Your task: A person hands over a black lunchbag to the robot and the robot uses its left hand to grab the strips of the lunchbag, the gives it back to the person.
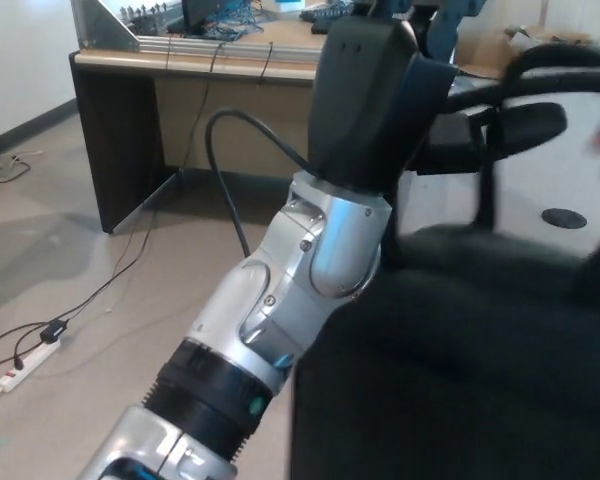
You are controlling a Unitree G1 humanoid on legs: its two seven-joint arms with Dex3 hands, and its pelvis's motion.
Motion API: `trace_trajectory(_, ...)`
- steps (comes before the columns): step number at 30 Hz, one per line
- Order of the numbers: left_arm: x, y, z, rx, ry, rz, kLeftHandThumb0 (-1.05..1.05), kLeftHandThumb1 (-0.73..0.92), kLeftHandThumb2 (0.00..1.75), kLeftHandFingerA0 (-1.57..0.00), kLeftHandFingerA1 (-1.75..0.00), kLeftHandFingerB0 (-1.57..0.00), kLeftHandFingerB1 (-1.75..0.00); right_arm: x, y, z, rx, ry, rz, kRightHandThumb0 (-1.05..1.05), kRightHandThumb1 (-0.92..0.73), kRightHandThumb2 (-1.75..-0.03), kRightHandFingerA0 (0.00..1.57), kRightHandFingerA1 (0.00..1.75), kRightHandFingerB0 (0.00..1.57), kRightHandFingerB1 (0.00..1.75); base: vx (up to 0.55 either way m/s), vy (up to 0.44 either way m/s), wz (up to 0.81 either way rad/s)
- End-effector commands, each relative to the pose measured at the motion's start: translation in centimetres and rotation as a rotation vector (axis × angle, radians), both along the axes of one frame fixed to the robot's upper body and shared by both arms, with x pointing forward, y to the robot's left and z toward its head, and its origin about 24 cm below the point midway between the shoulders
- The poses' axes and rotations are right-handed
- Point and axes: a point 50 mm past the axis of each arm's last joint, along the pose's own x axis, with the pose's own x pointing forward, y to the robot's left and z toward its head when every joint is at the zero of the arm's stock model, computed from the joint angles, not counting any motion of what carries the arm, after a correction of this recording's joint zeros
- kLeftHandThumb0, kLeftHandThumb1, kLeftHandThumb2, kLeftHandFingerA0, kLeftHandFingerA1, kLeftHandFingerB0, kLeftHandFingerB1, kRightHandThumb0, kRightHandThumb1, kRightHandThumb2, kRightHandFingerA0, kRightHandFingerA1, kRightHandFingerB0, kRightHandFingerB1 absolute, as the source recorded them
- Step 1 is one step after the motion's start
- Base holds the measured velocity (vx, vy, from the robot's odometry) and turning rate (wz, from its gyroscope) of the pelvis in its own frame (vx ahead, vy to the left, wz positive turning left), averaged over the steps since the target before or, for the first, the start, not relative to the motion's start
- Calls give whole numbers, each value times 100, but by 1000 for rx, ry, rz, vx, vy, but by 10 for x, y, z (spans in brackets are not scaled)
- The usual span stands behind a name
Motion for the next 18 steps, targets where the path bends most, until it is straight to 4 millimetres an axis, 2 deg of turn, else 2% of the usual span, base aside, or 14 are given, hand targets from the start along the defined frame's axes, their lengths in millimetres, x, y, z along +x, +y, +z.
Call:
trace_trajectory(1,3,28,-10,251,276,77,-98,61,59,0,0,0,0,-1,-4,-1,-26,17,8,-40,-65,-59,63,47,43,36,0,0,0)
trace_trajectory(5,-3,40,-10,249,266,113,-103,63,61,0,0,0,0,-1,-2,-2,-5,25,0,-39,-65,-59,63,48,44,36,0,0,0)
trace_trajectory(7,-10,61,-16,220,301,56,-94,59,59,0,0,0,0,0,-3,-1,-4,19,-4,-40,-64,-59,64,48,45,36,0,0,0)
trace_trajectory(12,-24,94,-28,187,293,87,-97,55,61,0,0,0,0,2,-5,1,-31,10,-12,-40,-63,-58,65,47,46,37,0,0,0)
trace_trajectory(13,-26,105,-37,170,300,85,-88,51,58,0,0,0,0,2,-4,1,-13,5,-23,-36,-60,-57,66,48,48,37,0,0,0)
trace_trajectory(14,-31,122,-50,143,310,85,-78,43,83,0,0,0,0,1,-4,1,13,-2,-40,-36,-60,-57,68,48,48,38,0,0,0)
trace_trajectory(17,-39,150,-81,114,344,86,-71,43,77,0,0,0,-1,-3,-6,-3,10,14,-52,-39,-61,-58,66,47,48,37,0,0,0)
trace_trajectory(18,-41,163,-97,118,372,101,-67,42,75,0,0,-3,-5,-5,-7,-4,22,19,-53,-39,-62,-58,64,47,47,37,0,0,0)
